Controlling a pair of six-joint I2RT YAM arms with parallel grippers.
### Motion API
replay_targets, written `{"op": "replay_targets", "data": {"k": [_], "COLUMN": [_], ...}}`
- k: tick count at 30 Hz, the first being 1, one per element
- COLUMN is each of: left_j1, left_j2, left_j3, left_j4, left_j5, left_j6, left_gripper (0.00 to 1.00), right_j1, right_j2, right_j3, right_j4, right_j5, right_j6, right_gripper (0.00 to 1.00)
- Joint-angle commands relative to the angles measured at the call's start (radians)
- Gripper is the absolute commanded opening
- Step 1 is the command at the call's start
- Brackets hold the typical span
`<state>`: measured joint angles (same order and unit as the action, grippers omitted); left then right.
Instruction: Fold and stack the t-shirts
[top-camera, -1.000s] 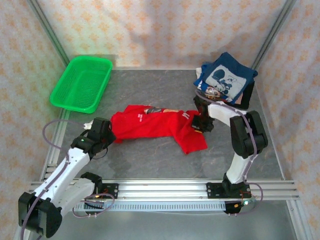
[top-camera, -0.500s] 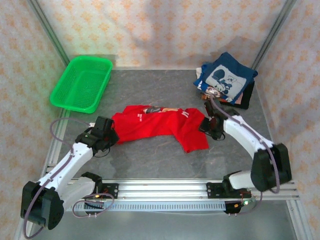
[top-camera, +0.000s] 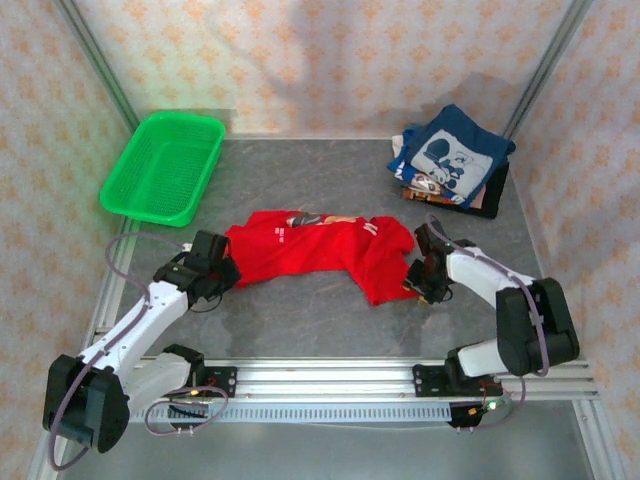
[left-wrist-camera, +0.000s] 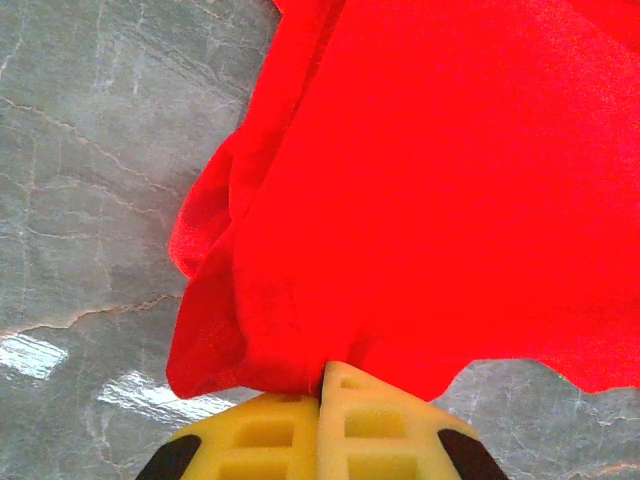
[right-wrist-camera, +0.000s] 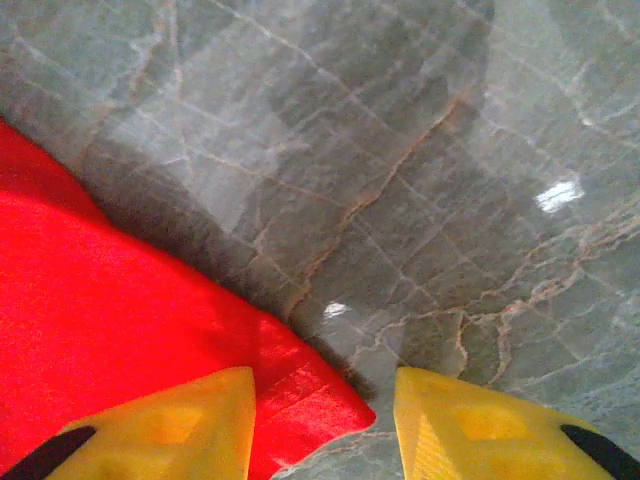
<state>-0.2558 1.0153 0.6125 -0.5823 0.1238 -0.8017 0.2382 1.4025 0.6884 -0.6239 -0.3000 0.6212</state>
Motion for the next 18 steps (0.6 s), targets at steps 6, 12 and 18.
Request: {"op": "replay_targets", "data": {"k": [6,12,18], "left_j1": [-0.003,-0.004,-0.003], "left_j2": [-0.034,-0.067,-0.074], "left_j3": [0.013,-0.008,0.011], "left_j4": [-0.007,-0.017,-0.035], "left_j5": [-0.013,-0.022,-0.03], "left_j6": [0.007,-0.003,0.017], "left_gripper": [0.0,0.0,0.0], "right_j1": [-0.007,-0.007,-0.008], "right_j2": [0.13,0.164,0.16], "right_j3": [0.051,0.056,0.142], "right_j4": [0.076,0.105,0.06], "right_j5": [-0.006,-0.016,-0.035], "right_j6": [-0.004,0.003,-0.015], "right_gripper": [0.34,0.23,0.06]}}
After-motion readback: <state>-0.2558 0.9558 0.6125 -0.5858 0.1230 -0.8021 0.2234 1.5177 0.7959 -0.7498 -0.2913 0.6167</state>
